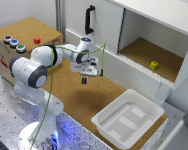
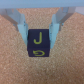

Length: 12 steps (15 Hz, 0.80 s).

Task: Grasp the purple block

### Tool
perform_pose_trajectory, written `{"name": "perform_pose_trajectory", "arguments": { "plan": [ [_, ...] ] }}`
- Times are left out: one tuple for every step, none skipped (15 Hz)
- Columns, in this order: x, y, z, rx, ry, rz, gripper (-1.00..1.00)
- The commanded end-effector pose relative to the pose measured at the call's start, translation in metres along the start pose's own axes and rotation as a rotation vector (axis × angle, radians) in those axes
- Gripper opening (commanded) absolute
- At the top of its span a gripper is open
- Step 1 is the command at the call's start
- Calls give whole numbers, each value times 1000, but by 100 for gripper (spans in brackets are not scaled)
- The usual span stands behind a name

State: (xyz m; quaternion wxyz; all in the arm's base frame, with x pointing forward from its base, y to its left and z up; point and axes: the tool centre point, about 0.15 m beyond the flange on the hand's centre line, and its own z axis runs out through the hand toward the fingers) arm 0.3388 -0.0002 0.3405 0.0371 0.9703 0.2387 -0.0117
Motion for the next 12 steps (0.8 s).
{"name": "perform_pose_trajectory", "arguments": {
  "plan": [
    [-51,22,-57,-19,84,134,-100],
    [-62,33,-62,-32,103,152,-100],
    [-76,45,-65,-39,121,175,-100],
    [-88,55,-67,-35,138,180,-100],
    [-103,66,-68,-34,152,184,-100],
    [-118,77,-67,-27,164,183,-100],
    [-134,89,-64,-48,159,172,-100],
    [-147,100,-61,-47,156,162,-100],
    [-157,112,-57,-43,155,153,-100],
    [-167,126,-53,-63,152,152,-100],
    [-174,140,-49,-43,154,150,-100],
    [-181,154,-44,-49,142,144,-100]
  ]
}}
